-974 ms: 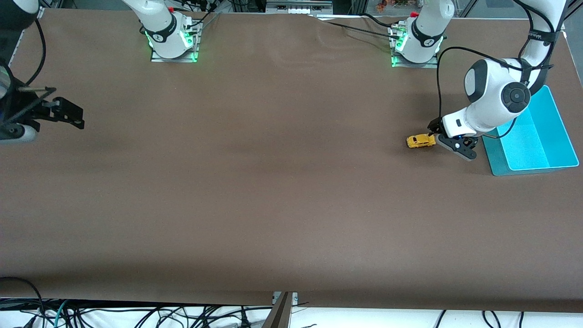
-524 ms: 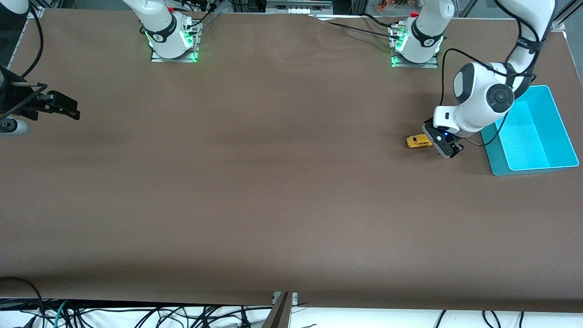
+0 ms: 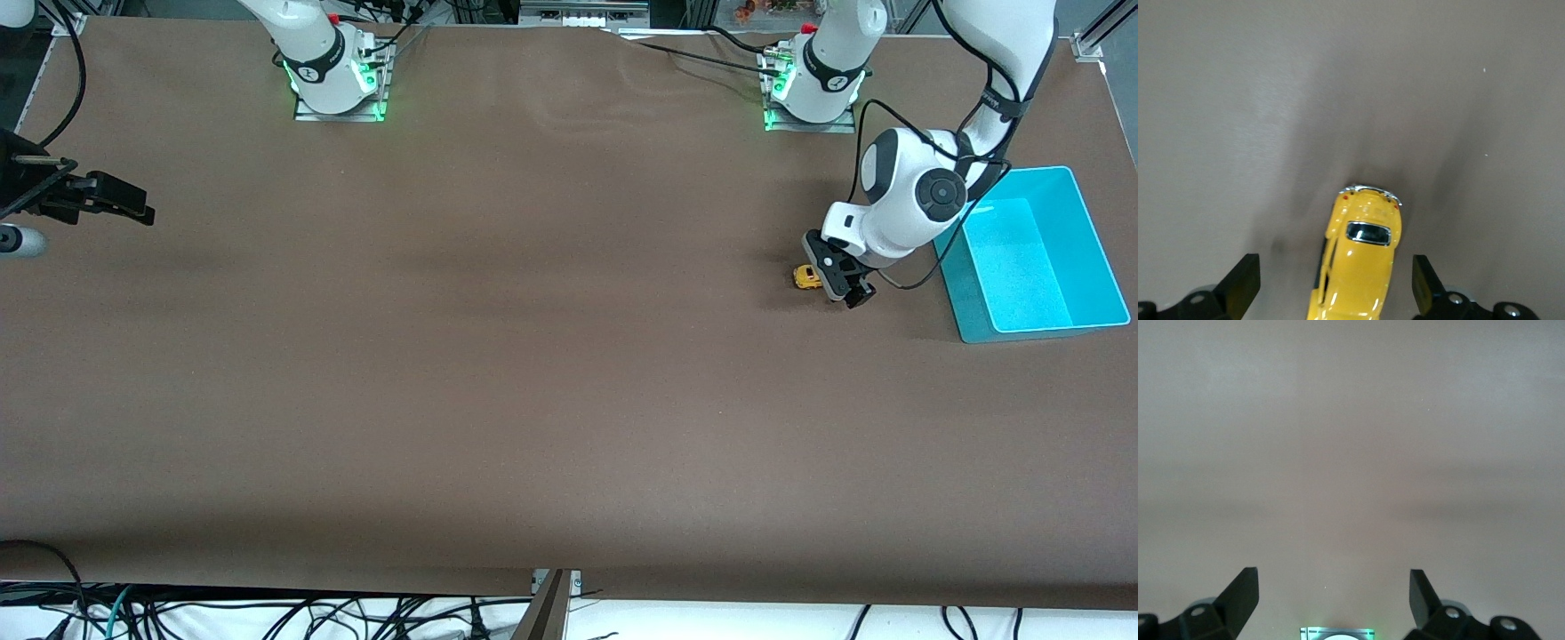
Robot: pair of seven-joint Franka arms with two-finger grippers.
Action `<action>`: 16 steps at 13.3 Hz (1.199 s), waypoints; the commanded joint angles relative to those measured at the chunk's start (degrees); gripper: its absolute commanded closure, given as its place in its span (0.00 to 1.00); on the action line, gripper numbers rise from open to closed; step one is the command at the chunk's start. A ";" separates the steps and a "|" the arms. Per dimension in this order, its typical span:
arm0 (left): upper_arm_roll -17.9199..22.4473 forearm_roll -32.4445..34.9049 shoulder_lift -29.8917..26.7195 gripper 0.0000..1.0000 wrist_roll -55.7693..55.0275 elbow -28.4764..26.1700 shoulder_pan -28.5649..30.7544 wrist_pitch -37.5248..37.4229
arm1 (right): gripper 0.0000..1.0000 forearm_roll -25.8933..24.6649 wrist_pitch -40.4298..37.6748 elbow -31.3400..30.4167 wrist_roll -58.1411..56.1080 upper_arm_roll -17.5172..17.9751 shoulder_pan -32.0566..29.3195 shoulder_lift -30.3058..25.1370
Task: Wind and store yellow beetle car
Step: 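Lower the left gripper and close it on the yellow car, then lift the car with the left gripper and carry it over the cyan box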
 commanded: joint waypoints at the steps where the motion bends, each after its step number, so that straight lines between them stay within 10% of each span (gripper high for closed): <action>1: 0.15 -0.31 0.48 0.01 1.54 -1.83 -0.33 2.80 | 0.00 0.15 0.36 -2.10 0.43 -1.12 1.60 -1.28; 3: 0.15 -0.31 0.48 0.08 1.54 -1.92 -0.33 2.81 | 0.00 0.24 0.27 -1.74 -0.09 -1.12 1.34 0.74; 6: 0.15 -0.22 0.39 0.93 1.54 -1.92 -0.42 2.81 | 0.00 0.24 0.36 -1.74 0.26 -1.12 1.51 0.92; 7: 0.15 -0.22 0.22 1.00 1.54 -1.83 -0.42 2.81 | 0.00 0.24 0.27 -1.74 0.34 -1.12 1.51 0.92; 16: 0.07 4.88 -8.31 1.00 9.67 7.37 2.92 -13.06 | 0.00 0.15 0.36 -1.48 0.52 -1.12 1.43 1.19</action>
